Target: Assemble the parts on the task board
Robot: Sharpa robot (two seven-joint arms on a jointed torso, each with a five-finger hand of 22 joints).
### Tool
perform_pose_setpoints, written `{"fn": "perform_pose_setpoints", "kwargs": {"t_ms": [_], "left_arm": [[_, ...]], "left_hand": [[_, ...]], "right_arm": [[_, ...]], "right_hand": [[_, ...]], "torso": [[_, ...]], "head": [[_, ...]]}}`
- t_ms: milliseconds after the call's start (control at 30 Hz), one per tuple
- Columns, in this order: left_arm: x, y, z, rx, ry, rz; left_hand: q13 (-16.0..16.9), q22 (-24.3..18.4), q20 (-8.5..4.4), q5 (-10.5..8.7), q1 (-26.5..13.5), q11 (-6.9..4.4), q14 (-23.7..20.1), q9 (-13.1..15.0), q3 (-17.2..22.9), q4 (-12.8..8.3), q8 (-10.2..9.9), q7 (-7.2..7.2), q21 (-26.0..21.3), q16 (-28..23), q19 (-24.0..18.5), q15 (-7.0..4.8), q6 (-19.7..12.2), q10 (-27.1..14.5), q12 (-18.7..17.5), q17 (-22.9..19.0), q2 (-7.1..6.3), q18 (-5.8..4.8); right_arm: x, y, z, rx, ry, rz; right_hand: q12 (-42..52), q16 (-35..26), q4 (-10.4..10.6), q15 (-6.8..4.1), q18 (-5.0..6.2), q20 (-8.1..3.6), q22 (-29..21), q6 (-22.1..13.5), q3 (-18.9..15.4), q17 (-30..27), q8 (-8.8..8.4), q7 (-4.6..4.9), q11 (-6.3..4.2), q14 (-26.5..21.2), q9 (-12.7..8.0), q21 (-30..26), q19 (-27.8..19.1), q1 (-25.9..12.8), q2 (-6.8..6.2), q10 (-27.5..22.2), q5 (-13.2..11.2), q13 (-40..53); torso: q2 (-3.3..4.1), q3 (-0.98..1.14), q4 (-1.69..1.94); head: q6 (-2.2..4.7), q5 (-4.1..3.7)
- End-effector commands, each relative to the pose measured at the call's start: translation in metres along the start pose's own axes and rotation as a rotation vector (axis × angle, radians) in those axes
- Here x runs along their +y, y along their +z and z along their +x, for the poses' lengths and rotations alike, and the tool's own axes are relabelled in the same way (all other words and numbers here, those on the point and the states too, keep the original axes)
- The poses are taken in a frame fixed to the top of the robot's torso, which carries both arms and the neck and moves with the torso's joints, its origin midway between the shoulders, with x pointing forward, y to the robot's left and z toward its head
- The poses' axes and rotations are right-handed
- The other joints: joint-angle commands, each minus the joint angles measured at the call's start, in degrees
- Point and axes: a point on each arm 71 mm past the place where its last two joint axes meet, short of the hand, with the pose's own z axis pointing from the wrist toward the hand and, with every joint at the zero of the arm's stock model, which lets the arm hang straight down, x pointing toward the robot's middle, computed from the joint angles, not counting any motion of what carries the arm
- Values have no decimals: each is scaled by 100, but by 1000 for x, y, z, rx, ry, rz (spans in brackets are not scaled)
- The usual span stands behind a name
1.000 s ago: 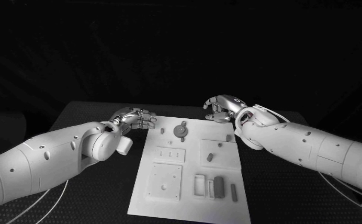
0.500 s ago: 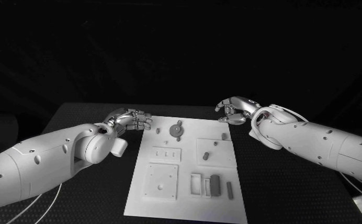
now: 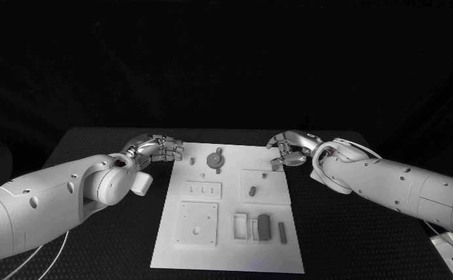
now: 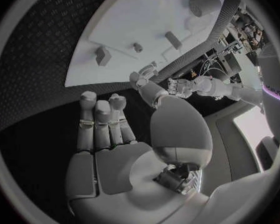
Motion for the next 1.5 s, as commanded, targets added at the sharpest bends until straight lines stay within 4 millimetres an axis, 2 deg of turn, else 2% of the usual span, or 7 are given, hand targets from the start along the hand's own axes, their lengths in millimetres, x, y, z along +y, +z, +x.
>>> {"fn": "perform_pose_setpoints", "kwargs": {"t_ms": [33,233,433,933,1167,1233,1500], "left_arm": [[-2,1,5,23,0,20],[-1,1,5,25,-1,18],[-1,0,4,23,-1,16],[1,0,2,21,-2,12],[1,0,2,20,-2,11],[1,0,1,19,-1,10],[2,-1,1,19,-2,9]], "left_hand": [[-8,7,6,0,-29,13,44,-6,-18,-12,-7,5,-39,-27,43,2,-13,-43,-22,6,8,-29],[-10,8,6,0,-31,17,45,-8,-19,-12,-11,10,-41,-31,44,3,-20,-50,-28,8,8,-29],[-11,9,6,0,-32,18,44,-9,-20,-12,-14,13,-43,-33,44,3,-23,-52,-31,10,7,-30],[-12,11,6,0,-35,20,45,-10,-21,-10,-16,18,-46,-37,45,3,-25,-53,-35,14,8,-30],[-12,12,6,0,-37,20,46,-10,-21,-8,-17,19,-48,-39,45,3,-25,-52,-36,15,10,-30],[-12,12,6,0,-37,20,46,-10,-21,-8,-17,20,-48,-39,45,3,-26,-53,-36,16,10,-30],[-13,13,6,0,-40,22,46,-11,-22,-7,-19,24,-50,-42,46,3,-27,-53,-38,18,10,-31]], "right_arm": [[0,-1,8,47,-13,-11],[-7,-2,12,65,-26,13],[-15,-6,18,81,-28,33],[-23,-12,27,102,-21,48],[-23,-11,29,107,-8,49],[-23,-11,30,108,-8,49],[-21,-9,36,102,-5,57]], "right_hand": [[-38,-30,46,13,116,10,55,42,-1,2,-42,134,222,-75,-17,-35,-53,2,-73,-780,-12,-8],[-40,-37,76,37,116,30,59,-19,6,4,-64,159,247,-121,-33,-57,-86,13,-119,-827,-13,-9],[-35,-33,86,41,116,34,62,-26,4,6,-65,162,251,-127,-35,-58,-88,11,-131,-832,-14,-8],[25,27,134,13,116,40,87,123,-20,26,54,121,215,-114,4,-33,-66,28,-46,-818,-17,1],[45,50,200,-80,116,28,94,435,-67,15,259,10,112,-79,95,-15,-44,-49,189,-768,-14,-30],[43,49,220,-96,116,26,93,476,-68,13,285,-12,95,-79,108,-16,-45,-66,214,-767,-13,-36],[58,71,255,-171,116,-2,101,631,-57,10,375,-90,19,-44,156,11,-20,-91,518,-715,-13,-54]], "torso": [[-3,-2,16],[-7,-4,27],[-6,-6,17],[-6,-12,19],[-6,-15,17],[-6,-16,16],[-7,-16,14]], "head": [[-36,-49],[-82,-80],[-109,-90],[-127,-97],[-141,-105],[-140,-105],[-148,-115]]}}
